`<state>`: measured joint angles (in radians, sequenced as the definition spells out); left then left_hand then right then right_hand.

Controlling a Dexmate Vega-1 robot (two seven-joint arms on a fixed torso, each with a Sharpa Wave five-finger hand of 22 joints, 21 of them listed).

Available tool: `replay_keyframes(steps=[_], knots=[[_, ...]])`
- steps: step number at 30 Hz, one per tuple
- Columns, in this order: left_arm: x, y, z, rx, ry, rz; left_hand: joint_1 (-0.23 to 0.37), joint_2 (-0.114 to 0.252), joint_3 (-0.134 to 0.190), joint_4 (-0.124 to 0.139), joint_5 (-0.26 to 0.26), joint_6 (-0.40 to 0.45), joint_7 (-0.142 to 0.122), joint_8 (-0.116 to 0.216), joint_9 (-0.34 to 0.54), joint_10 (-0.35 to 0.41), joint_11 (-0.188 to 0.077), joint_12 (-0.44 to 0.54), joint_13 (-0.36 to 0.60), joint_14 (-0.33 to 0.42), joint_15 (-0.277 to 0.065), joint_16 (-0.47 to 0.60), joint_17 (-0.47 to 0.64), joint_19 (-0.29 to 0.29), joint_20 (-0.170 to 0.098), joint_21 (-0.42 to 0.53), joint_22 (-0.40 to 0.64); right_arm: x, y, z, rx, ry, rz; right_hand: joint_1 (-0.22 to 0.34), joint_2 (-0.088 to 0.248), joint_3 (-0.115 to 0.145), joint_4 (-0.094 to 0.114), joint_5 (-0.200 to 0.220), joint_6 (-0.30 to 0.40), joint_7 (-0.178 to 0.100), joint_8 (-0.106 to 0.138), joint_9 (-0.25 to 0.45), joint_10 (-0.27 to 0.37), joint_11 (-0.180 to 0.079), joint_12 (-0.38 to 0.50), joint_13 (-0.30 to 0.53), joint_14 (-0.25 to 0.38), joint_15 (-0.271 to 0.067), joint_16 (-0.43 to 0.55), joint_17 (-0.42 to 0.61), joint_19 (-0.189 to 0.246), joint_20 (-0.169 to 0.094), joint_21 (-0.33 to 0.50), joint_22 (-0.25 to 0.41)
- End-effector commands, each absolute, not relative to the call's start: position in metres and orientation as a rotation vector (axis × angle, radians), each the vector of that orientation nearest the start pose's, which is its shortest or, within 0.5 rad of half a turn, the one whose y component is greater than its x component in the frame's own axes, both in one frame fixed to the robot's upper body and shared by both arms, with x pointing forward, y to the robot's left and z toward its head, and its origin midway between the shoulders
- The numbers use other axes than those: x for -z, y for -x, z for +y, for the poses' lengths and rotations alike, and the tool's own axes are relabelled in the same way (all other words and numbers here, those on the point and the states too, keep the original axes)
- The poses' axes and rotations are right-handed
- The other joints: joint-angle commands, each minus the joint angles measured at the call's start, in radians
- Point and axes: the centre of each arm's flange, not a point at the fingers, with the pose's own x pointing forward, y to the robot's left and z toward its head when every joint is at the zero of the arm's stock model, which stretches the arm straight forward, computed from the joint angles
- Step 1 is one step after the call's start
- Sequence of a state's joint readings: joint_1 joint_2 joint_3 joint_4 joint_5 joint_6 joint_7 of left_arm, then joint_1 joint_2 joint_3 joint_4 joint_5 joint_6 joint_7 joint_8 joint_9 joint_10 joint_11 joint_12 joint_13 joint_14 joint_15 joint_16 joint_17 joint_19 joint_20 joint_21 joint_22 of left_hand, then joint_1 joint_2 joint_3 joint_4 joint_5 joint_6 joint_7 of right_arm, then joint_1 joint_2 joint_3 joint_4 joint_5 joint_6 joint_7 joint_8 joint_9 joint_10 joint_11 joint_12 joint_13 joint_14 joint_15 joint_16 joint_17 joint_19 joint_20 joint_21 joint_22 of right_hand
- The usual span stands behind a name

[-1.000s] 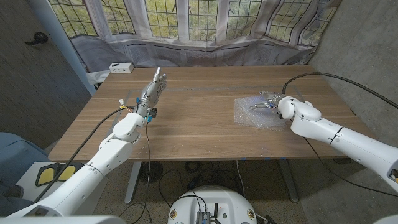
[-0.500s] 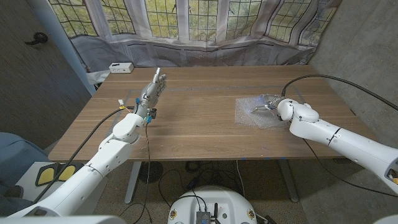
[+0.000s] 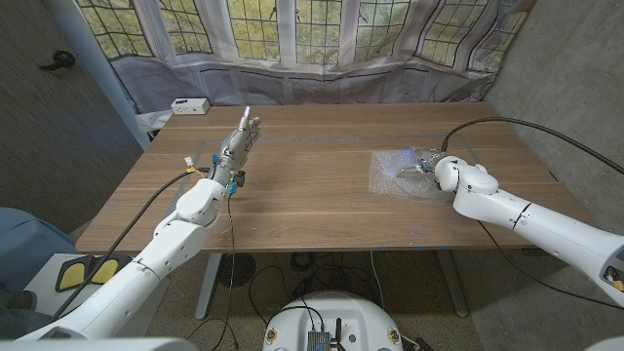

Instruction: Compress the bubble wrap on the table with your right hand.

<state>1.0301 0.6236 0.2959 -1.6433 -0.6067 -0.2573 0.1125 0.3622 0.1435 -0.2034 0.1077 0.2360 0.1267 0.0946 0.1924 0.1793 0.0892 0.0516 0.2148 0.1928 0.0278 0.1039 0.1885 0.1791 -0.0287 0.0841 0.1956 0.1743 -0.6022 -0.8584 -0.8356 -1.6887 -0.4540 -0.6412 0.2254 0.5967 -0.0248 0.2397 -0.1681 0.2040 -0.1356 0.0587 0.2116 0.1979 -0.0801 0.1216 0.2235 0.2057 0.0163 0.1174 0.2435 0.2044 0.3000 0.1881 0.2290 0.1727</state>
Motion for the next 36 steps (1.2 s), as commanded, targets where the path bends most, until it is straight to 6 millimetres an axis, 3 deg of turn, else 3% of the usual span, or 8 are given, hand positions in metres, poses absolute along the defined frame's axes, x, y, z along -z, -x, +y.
replay_keyframes(steps=[1,5,10,16,28,36], knots=[[0.015,-0.583,0.288,0.171,-0.005,-0.68,0.007,0.003,0.004,0.0,-0.001,0.008,-0.006,-0.001,0.001,0.003,-0.002,-0.001,0.005,-0.002,0.002,0.0,0.002,-0.004,0.004,-0.001,0.006,0.031,-0.65,-0.285,0.037,1.481,-0.036,0.056,0.007,0.02,-0.002,0.011,0.023,0.001,0.009,0.002,0.026,0.001,0.008,0.003,0.039,-0.007,0.013,-0.001,0.149,-0.031,0.05,0.0],[0.015,-0.583,0.287,0.173,-0.004,-0.677,0.007,0.003,0.004,0.001,-0.001,0.013,-0.005,0.001,0.001,0.004,0.001,0.0,0.005,-0.001,0.002,0.0,0.002,-0.004,0.005,-0.001,0.006,0.031,-0.651,-0.286,0.037,1.465,-0.052,0.11,0.013,0.035,-0.004,0.014,0.051,0.002,0.012,0.002,0.055,-0.004,0.016,0.003,0.091,-0.017,0.024,0.0,0.221,-0.071,0.059,-0.001],[0.016,-0.584,0.286,0.172,-0.002,-0.673,0.007,0.003,0.005,0.001,-0.001,0.016,-0.006,0.002,0.001,0.003,-0.002,0.0,0.005,-0.001,0.001,0.0,0.002,-0.004,0.006,-0.001,0.006,0.031,-0.65,-0.287,0.059,1.435,-0.093,0.201,0.017,0.053,-0.002,0.017,0.117,0.014,0.018,0.002,0.141,-0.005,0.04,0.001,0.19,-0.049,0.046,0.003,0.339,-0.149,0.066,-0.002],[0.016,-0.584,0.286,0.171,-0.003,-0.671,0.007,0.003,0.005,0.001,-0.002,0.016,-0.007,0.001,0.002,0.006,-0.003,0.001,0.005,0.0,0.001,0.0,0.002,-0.005,0.008,0.0,0.006,0.029,-0.649,-0.287,0.075,1.416,-0.122,0.297,0.025,0.062,-0.001,0.015,0.276,0.026,0.048,0.0,0.28,-0.018,0.078,-0.003,0.3,-0.085,0.074,0.008,0.444,-0.235,0.062,-0.004],[0.017,-0.585,0.286,0.172,0.0,-0.668,0.007,0.003,0.006,0.002,-0.002,0.017,-0.006,0.001,0.002,0.004,-0.001,0.0,0.006,-0.001,0.0,0.0,0.002,-0.007,0.01,-0.001,0.006,0.025,-0.645,-0.287,0.116,1.372,-0.207,0.445,0.075,0.067,0.004,-0.008,0.486,0.0,0.074,-0.002,0.49,-0.06,0.118,-0.006,0.482,-0.162,0.152,0.034,0.609,-0.308,0.071,-0.002],[0.019,-0.586,0.286,0.174,0.004,-0.666,0.007,0.003,0.007,0.003,-0.003,0.016,-0.008,0.0,0.002,0.004,-0.005,0.0,0.006,0.0,0.0,0.001,0.002,-0.007,0.014,0.0,0.006,0.024,-0.64,-0.287,0.15,1.351,-0.266,0.491,0.106,0.075,0.008,-0.023,0.622,-0.032,0.102,-0.001,0.616,-0.073,0.139,-0.007,0.597,-0.196,0.192,0.041,0.691,-0.326,0.087,0.001]])
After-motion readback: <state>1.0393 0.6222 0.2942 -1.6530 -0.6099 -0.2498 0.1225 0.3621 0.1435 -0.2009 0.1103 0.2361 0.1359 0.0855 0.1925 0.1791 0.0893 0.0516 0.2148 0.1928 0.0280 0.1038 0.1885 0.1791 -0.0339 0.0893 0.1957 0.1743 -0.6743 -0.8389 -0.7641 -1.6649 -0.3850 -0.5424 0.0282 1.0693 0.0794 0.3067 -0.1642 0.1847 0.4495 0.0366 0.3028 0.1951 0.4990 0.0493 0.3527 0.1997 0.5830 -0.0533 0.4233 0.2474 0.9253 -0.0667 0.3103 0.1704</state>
